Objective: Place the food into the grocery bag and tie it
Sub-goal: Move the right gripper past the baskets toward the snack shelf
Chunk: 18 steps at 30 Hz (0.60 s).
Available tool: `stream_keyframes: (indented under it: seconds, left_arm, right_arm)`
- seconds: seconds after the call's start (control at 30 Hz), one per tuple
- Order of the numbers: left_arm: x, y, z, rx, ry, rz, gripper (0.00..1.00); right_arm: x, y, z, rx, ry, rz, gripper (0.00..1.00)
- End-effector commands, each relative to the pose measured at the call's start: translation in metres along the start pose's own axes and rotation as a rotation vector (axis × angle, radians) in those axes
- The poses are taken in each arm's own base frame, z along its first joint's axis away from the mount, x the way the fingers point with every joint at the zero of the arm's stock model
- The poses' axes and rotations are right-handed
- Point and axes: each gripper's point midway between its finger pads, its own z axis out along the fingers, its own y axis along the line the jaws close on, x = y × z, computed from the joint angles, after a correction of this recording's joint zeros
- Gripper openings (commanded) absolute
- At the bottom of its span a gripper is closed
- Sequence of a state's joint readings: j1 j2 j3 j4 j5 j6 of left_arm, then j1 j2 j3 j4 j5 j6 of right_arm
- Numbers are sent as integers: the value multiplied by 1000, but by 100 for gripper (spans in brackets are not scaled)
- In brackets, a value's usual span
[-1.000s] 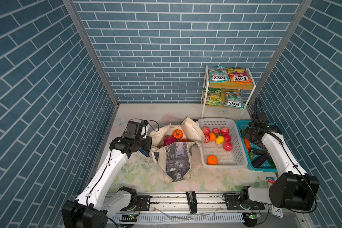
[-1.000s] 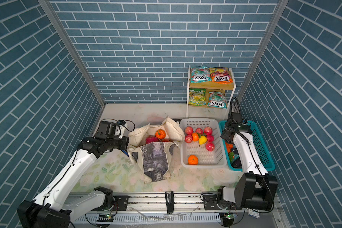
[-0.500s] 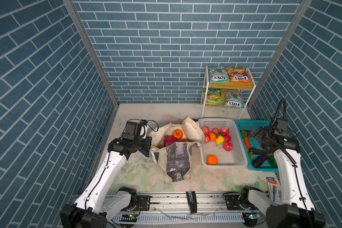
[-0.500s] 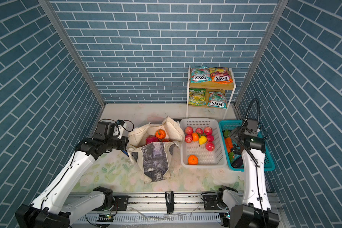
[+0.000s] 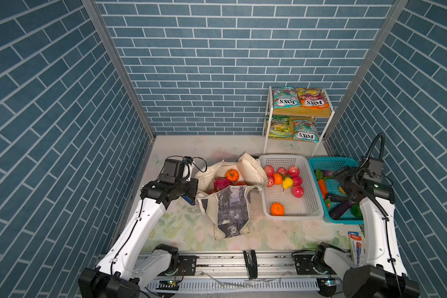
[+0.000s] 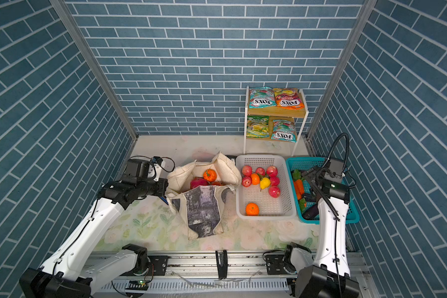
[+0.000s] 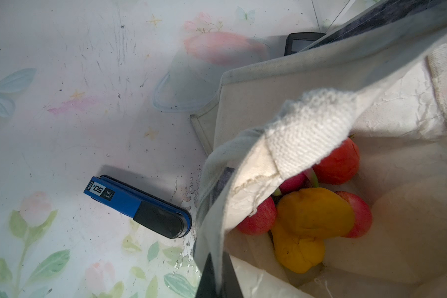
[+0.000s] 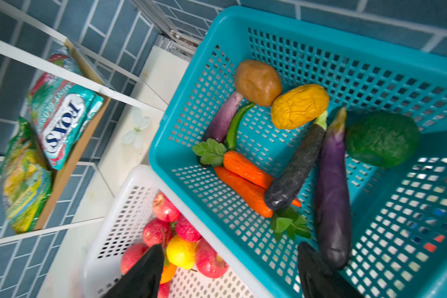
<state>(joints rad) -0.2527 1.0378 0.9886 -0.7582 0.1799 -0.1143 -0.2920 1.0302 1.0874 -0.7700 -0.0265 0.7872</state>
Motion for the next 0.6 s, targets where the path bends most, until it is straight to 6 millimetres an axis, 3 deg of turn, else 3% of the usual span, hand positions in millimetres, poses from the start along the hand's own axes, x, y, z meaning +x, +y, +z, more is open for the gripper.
stream_keyframes:
  seconds: [0.0,0.17,0.43,0.57]
  left_arm:
    - [5,5,1,-18,18,6,5]
    - [4,8,-2,-36,8,11,5]
    - [4,3,2,-6,18,3,5]
    - [4,2,2,-3,20,0,5]
  right_arm:
    - [-17,38,-21,-169,-27,100,80]
    - [-35,73,-44,-342,-56,234,72]
    - [-59,122,-56,-549,-53,379,66]
    - [-67,165,-59,-643,-21,383,64]
